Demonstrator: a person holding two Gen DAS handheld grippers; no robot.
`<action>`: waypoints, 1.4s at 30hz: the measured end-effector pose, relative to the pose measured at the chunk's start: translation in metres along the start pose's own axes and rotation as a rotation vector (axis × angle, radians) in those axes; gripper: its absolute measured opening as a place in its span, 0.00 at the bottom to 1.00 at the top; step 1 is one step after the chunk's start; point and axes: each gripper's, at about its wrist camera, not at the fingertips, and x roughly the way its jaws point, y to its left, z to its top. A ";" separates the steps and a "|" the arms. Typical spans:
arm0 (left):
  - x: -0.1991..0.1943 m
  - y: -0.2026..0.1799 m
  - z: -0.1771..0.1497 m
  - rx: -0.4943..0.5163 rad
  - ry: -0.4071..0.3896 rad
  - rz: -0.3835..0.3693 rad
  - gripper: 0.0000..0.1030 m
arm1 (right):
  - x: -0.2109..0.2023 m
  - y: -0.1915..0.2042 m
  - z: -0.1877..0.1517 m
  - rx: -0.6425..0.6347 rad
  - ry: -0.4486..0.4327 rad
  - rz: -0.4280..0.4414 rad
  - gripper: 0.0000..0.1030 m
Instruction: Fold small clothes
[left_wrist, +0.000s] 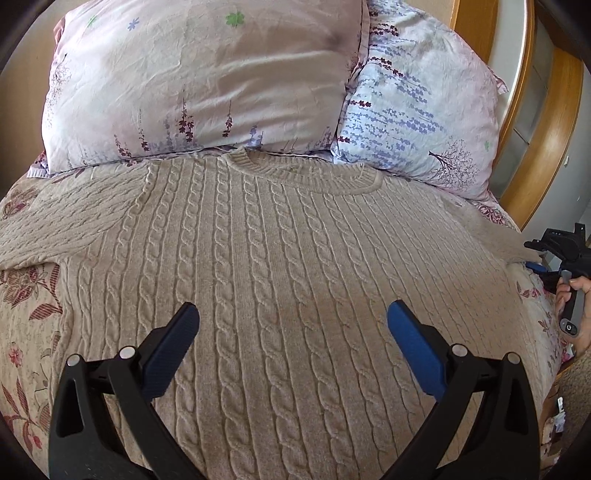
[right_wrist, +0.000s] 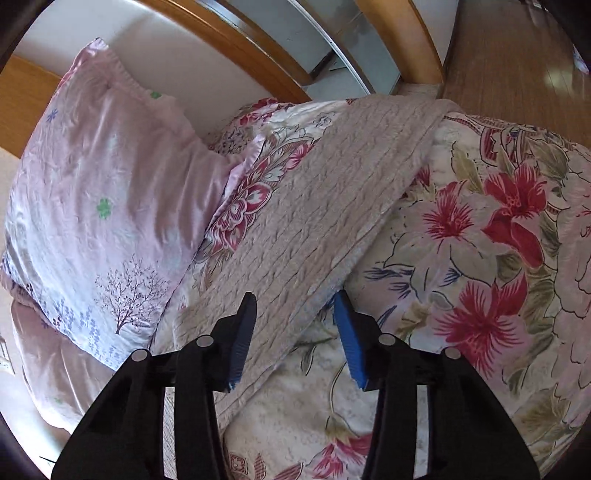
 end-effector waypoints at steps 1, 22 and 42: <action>0.002 0.002 0.000 -0.014 0.006 -0.011 0.98 | 0.001 -0.001 0.002 0.004 -0.008 -0.001 0.41; 0.013 0.033 -0.003 -0.212 0.022 -0.198 0.98 | -0.022 0.057 0.005 -0.188 -0.217 0.091 0.09; 0.006 0.045 -0.007 -0.288 -0.014 -0.281 0.98 | 0.056 0.185 -0.213 -0.594 0.368 0.297 0.10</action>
